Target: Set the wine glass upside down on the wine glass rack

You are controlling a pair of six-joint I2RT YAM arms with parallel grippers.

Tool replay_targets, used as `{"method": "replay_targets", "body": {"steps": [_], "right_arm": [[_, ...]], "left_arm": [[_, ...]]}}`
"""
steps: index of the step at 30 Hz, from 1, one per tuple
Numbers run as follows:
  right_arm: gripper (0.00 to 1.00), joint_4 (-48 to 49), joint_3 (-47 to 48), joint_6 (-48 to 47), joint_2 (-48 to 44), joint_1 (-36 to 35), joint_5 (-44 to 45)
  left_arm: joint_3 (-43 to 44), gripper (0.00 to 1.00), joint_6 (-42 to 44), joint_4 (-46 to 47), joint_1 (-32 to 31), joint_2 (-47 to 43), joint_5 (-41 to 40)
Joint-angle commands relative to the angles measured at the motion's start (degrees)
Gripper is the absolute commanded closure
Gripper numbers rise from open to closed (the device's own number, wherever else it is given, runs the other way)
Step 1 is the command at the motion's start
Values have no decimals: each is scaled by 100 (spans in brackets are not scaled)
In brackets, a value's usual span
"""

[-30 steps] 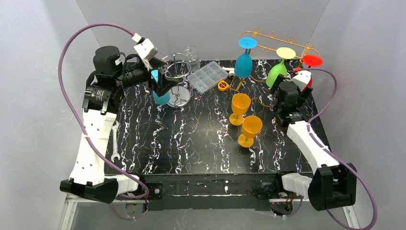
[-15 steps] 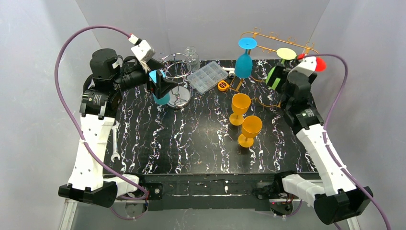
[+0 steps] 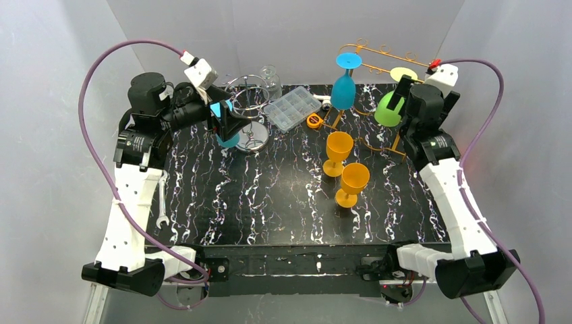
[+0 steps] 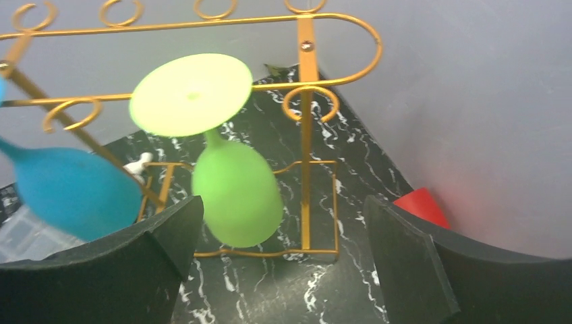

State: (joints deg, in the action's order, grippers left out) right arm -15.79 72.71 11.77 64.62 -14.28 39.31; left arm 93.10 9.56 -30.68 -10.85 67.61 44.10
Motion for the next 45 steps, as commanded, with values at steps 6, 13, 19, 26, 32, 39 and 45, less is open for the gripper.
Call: {"method": "replay_targets", "body": {"steps": [6, 13, 19, 26, 32, 39, 45], "right_arm": [[14, -111, 827, 597, 596, 684, 143], [19, 126, 1020, 933, 784, 1085, -42], [17, 129, 987, 920, 528, 1174, 520], [19, 463, 756, 1048, 596, 1454, 629], [21, 612, 634, 1147, 881, 1671, 663], [31, 946, 248, 1225, 909, 1714, 476], [56, 1243, -60, 1348, 758, 1715, -77]], "left_arm": [[-231, 2, -442, 99, -20, -200, 4], [-378, 2, -319, -34, -22, -207, -140], [-416, 2, -390, -35, -22, -193, -67], [-447, 2, -439, -35, -18, -239, 29], [-500, 2, -395, -86, -22, -289, -35], [-526, 2, -310, -130, -21, -351, -81], [-500, 2, -335, -140, -22, -344, -102]]}}
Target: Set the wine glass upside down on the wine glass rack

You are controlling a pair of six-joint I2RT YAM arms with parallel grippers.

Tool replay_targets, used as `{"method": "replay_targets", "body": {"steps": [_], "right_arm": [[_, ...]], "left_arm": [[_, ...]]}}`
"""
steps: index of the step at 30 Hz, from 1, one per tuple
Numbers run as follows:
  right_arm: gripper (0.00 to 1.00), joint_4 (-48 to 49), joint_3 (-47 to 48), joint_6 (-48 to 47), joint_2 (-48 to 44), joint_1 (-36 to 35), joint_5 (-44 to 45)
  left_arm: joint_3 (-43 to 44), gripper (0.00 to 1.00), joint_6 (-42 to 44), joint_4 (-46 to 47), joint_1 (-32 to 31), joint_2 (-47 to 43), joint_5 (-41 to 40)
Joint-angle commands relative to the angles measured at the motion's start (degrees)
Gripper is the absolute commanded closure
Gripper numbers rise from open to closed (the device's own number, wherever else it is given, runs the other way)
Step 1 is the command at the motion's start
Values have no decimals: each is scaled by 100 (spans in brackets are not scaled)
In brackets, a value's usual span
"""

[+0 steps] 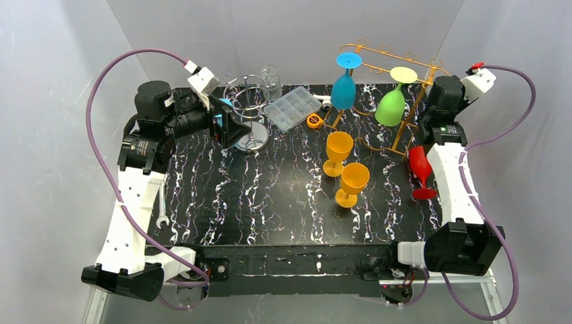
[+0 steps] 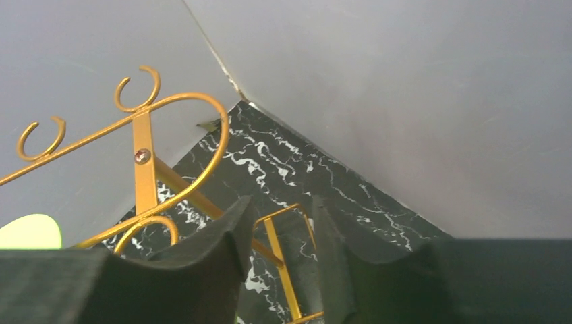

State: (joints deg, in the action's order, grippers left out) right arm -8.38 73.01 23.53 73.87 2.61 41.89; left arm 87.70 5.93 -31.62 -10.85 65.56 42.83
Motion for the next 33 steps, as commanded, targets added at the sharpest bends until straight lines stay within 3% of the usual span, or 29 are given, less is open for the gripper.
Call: {"method": "replay_targets", "body": {"steps": [1, 6, 12, 15, 16, 18, 20, 28, 33], "right_arm": [[60, 512, -106, 201, -182, 21, -419], [80, 499, -204, 310, -357, -13, -779], [88, 513, -345, 454, -533, -68, -1230], [81, 540, -334, 375, -642, -68, -1212], [75, 520, -281, 324, -653, -68, -1089], [49, 447, -137, 275, -638, -68, -934], [41, 407, 37, 274, -592, -63, -945], [40, 754, -136, 757, -829, -41, -1069], [51, 890, -88, 1121, -750, 107, -855]], "left_arm": [[24, 2, 37, -46, -21, -151, 16], [25, 2, 31, -55, -20, -181, 6], [102, 2, -28, -42, -18, -101, 39], [215, 2, -91, -38, -20, -53, 50], [234, 2, -104, -38, -22, -50, 57], [222, 2, -118, -23, -21, -51, 67], [151, 2, -130, -16, -18, -68, 113], [-186, 2, -108, 31, -22, -238, 120], [-123, 2, -175, 49, -19, -187, 207]]}}
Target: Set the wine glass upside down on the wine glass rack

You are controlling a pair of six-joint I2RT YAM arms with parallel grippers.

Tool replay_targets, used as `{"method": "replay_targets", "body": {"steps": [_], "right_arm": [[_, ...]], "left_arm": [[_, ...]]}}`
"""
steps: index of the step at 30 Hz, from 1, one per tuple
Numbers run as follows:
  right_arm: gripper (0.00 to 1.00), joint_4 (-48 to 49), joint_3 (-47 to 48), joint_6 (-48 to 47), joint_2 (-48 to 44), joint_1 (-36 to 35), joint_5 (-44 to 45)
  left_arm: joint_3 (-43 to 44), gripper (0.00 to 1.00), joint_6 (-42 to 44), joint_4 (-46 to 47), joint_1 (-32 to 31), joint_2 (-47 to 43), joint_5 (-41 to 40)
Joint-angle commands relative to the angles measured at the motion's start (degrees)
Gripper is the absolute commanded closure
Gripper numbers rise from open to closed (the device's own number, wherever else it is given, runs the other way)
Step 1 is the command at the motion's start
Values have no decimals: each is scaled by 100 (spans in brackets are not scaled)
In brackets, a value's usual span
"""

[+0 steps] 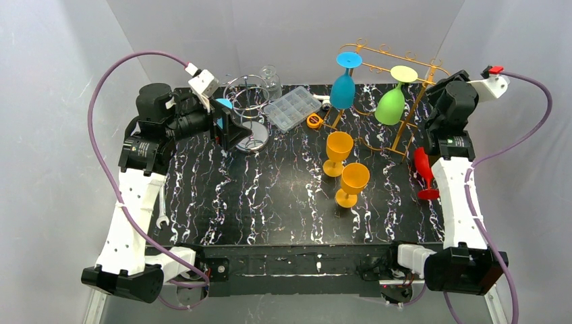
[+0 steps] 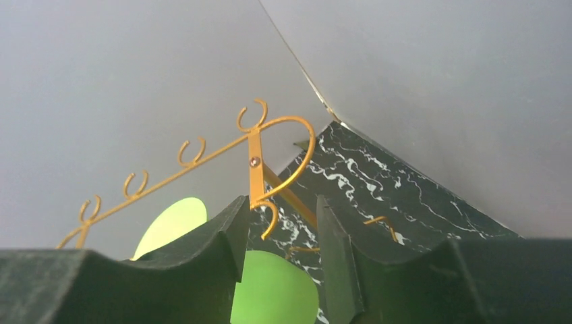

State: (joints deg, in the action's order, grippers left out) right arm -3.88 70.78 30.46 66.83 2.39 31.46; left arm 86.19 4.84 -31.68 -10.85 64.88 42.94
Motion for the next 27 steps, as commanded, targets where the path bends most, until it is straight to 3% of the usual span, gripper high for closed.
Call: {"method": "replay_targets", "body": {"steps": [1, 5, 13, 15, 22, 27], "right_arm": [[51, 402, 218, 547, 43, 153, 120], [51, 9, 354, 1477, 341, 399, -253], [52, 286, 7, 2864, 544, 806, -950], [58, 763, -190, 3009, 476, 912, -910], [84, 834, -272, 3258, 559, 1009, -1009], [95, 960, -418, 3350, 559, 1009, -1264]], "left_arm": [[71, 2, -86, 64, -14, -100, 191], [169, 2, -64, 74, -21, -44, 152], [179, 2, 84, 22, -22, -30, 115], [134, 2, 92, 17, -20, -39, 75], [149, 2, 96, 23, -22, -21, 70], [252, 2, 103, -38, -22, 10, 74]]}}
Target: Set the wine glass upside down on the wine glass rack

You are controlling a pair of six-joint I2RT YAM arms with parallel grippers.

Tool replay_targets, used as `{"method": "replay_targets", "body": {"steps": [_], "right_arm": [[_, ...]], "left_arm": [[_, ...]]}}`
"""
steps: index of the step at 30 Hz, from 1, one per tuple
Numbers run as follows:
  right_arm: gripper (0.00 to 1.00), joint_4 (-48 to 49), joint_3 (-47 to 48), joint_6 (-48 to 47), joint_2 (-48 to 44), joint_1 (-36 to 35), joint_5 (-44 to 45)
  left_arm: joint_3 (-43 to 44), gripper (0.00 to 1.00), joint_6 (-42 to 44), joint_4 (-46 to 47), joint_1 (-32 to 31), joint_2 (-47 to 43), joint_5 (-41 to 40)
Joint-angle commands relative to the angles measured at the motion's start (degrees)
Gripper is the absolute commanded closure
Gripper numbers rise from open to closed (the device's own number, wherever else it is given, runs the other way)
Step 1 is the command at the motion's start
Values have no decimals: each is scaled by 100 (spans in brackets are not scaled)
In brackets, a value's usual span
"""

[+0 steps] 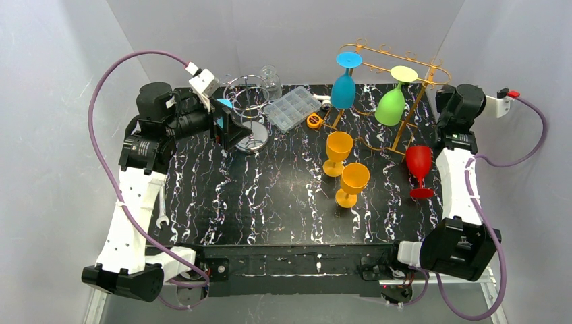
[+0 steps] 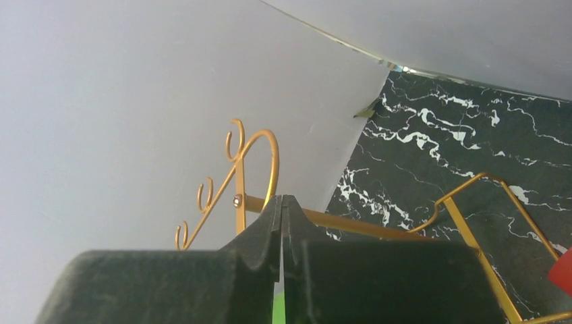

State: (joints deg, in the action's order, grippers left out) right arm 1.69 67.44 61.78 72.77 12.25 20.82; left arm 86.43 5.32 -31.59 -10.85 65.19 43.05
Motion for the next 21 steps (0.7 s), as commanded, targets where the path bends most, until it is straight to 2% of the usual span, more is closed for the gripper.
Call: {"method": "replay_targets", "body": {"steps": [1, 11, 16, 18, 19, 20, 21], "right_arm": [[97, 410, -96, 232, -31, 17, -268], [99, 375, -147, 377, -80, -185, -615], [99, 433, -296, 377, -224, -523, -401], [99, 65, -108, 372, -218, -498, -201], [88, -126, -33, 363, -273, -461, -6], [64, -156, -69, 398, -352, -404, 96], [58, -160, -148, 449, -446, -308, 79]], "left_arm": [[223, 2, 64, -48, -18, -34, 63], [190, 2, 66, -40, -22, -102, 49], [179, 2, 68, -40, -17, -154, 53], [182, 2, 74, -40, -18, -179, 55], [182, 2, 74, -46, -22, -176, 55], [189, 2, 74, -48, -21, -183, 50], [192, 2, 72, -56, -17, -188, 46]]}}
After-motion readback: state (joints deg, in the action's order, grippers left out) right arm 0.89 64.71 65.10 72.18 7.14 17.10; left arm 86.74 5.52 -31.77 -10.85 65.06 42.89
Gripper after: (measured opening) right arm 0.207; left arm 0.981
